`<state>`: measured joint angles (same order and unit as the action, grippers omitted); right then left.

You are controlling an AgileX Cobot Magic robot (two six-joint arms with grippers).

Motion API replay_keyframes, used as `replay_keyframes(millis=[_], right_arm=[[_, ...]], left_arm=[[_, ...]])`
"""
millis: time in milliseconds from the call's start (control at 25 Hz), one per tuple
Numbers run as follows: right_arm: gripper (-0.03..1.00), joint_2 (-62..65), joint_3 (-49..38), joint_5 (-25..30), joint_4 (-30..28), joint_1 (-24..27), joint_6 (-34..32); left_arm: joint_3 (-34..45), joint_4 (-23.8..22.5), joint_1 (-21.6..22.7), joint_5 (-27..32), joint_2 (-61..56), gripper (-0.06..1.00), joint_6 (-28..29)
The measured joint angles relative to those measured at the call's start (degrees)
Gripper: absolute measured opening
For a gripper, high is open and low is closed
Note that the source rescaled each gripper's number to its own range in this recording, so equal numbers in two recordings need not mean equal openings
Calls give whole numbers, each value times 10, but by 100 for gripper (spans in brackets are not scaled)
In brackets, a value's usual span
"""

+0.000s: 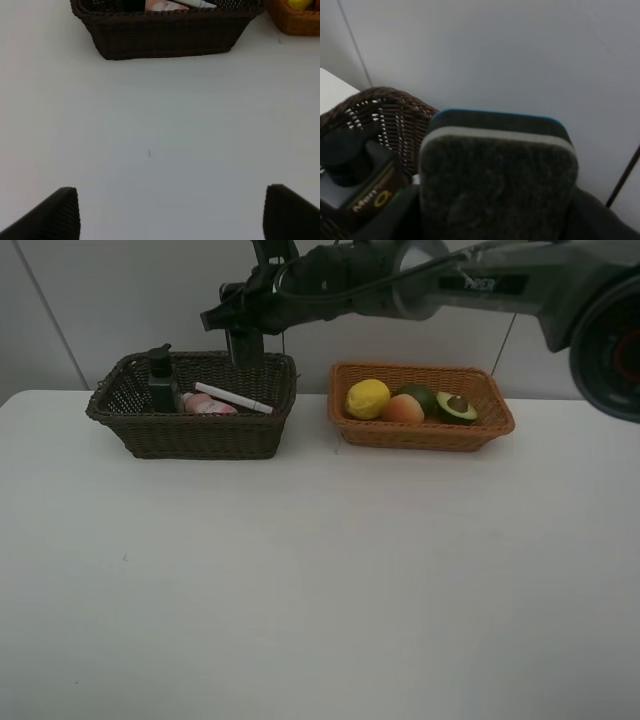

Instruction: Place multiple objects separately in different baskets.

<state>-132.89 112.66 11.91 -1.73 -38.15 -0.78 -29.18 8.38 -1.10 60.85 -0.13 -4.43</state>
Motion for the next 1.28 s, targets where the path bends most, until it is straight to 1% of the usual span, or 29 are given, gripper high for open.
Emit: replay_keyframes(millis=[40,80,120,160,240,320,400,480,600,720,840,1080,1200,1280], right_arm=[[69,-2,0,1,0,4,0],[80,-3,1,4,0,5,0],[88,-3,1,8,0,5,0],[92,-3,3,12,0,5,0],[96,1,4,31,0,5,0],[98,10,4,54,0,5,0],[99,28,4,93,-2,11,-2],[99,51,4,120,-2,28,-15],[99,98,2,156,-3,77,-30],[99,146,-27,191,-14,138,-34],[99,201,-101,201,-33,202,-37],[99,356,-302,192,-44,338,-47],[99,447,-399,189,-45,380,-47],[99,511,-462,188,-46,396,-47]], left_arm=[[0,0,0,0,0,90,0],[0,0,0,0,0,90,0],[0,0,0,0,0,90,0],[0,0,0,0,0,90,0],[0,0,0,0,0,90,0],[0,0,0,0,0,90,0],[0,0,0,0,0,90,0],[0,0,0,0,0,90,0],[0,0,0,0,0,90,0],[0,0,0,0,0,90,0],[0,0,0,0,0,90,0],[0,0,0,0,0,90,0],[0,0,0,0,0,90,0],[0,0,0,0,0,90,0]])
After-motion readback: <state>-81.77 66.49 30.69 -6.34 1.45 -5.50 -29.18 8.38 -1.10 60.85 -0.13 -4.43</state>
